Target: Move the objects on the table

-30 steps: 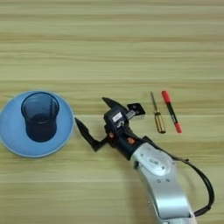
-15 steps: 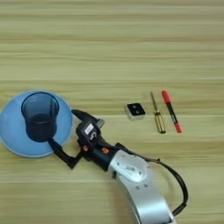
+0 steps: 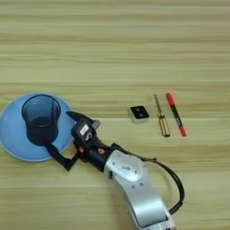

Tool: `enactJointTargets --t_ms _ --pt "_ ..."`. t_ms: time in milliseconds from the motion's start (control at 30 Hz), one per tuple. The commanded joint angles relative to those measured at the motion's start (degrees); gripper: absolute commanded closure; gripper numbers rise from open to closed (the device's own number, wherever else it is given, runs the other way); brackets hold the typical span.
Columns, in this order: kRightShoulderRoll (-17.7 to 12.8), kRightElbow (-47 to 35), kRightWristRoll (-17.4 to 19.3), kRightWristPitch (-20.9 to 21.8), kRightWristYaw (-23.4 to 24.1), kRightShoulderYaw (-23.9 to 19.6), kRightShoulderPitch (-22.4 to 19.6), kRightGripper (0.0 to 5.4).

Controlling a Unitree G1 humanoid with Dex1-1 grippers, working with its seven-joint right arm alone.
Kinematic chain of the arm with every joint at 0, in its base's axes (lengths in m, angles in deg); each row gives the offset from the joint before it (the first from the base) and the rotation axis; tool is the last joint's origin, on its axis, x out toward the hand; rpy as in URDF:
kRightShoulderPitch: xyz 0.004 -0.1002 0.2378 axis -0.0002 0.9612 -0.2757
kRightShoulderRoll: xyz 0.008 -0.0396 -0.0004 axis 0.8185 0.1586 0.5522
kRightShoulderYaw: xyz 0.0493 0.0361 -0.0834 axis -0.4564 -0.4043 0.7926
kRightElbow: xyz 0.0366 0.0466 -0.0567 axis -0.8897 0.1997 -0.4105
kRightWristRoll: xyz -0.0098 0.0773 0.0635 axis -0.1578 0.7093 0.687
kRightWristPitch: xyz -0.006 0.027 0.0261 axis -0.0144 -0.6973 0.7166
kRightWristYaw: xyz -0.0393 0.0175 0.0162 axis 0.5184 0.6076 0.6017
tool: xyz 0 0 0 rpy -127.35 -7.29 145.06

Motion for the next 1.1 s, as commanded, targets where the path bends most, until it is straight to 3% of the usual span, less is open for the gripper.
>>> enactJointTargets --t_ms 33,533,1100 --pt "-0.3 -1.3 0.0 0.8 0.5 -0.5 -3.4 0.04" --pt "0.5 -0.3 -1.7 0.4 -0.5 2.3 -5.6 0.04" --pt "2.8 7.2 -3.3 2.0 0.1 2.6 -11.0 0.04"
